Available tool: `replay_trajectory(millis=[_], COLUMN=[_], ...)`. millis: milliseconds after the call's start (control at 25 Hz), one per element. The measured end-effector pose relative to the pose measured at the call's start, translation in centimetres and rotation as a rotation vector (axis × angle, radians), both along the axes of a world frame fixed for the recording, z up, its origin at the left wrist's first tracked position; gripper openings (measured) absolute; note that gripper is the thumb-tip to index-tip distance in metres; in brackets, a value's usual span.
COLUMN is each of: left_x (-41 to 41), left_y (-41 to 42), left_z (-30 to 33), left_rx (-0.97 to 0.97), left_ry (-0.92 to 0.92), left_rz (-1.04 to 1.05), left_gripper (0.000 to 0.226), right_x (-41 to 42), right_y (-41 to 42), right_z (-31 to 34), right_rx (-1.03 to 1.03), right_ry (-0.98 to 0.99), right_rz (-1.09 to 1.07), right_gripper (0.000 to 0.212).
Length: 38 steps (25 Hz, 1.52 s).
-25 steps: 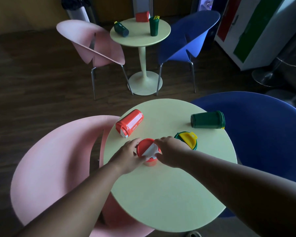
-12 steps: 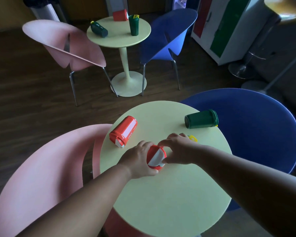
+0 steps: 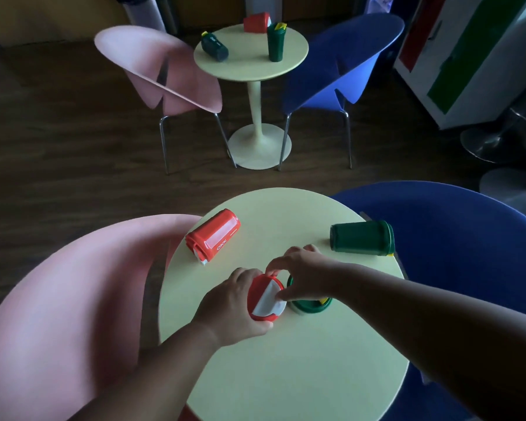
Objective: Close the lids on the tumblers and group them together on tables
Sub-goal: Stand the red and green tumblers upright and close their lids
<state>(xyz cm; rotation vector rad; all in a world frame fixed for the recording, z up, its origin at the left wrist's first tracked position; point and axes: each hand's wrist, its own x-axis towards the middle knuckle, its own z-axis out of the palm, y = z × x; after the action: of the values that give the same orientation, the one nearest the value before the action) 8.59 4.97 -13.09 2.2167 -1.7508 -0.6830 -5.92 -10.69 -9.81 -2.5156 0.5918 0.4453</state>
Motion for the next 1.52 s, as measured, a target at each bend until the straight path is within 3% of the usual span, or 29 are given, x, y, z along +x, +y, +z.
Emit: replay_trajectory(millis=[240,360,520,640,760,1000,1080,1320,1520], left_x=[-1.4,-0.4,4.0,8.6,12.5,17.1,17.3,16.4,14.2], left_y=[0.6,0.5,0.0,-1.2,-2.0,-3.2,-3.8,-4.1,-5.2], left_z=[-0.1,0.3,-0.5,-1.4,-1.7,-4.1,-5.4,-7.4,-4.3], left_rx=[0.052,0.079,-0.047,-0.201,-0.173,0.077,0.133,0.043,-0.028], left_ry=[-0.015,0.102,0.354,0.429,0.427,0.185,0.187,0.282,0.282], left_rz=[0.073,0.115,0.415,0.669,0.788,0.520,0.451,0.493,0.406], left_gripper=[0.096,0.093,0.063,0.038,0.032,0.087,0.101,0.082,0.084], right_x=[0.5,0.9,3.4,6.2,9.7,17.0,18.7,19.7,15.9], right_y=[-1.2,-1.5,-2.5,-3.1,-3.0,-2.3,-2.0,-1.6,-2.9], right_z=[-0.5,-0.1,0.0,0.0,-0.4,-3.6,-4.7,-6.8,-4.2], right_rx=[0.053,0.115,0.231,0.212,0.178,-0.025,-0.090,-0.086,0.093], right_ry=[0.042,0.033,-0.062,-0.113,-0.124,-0.163,-0.141,-0.101,-0.126], right_rz=[0.062,0.036,-0.172,-0.281,-0.306,-0.204,-0.142,-0.119,-0.313], right_gripper=[0.052,0.048,0.036,0.030,0.030,0.044,0.047,0.044,0.040])
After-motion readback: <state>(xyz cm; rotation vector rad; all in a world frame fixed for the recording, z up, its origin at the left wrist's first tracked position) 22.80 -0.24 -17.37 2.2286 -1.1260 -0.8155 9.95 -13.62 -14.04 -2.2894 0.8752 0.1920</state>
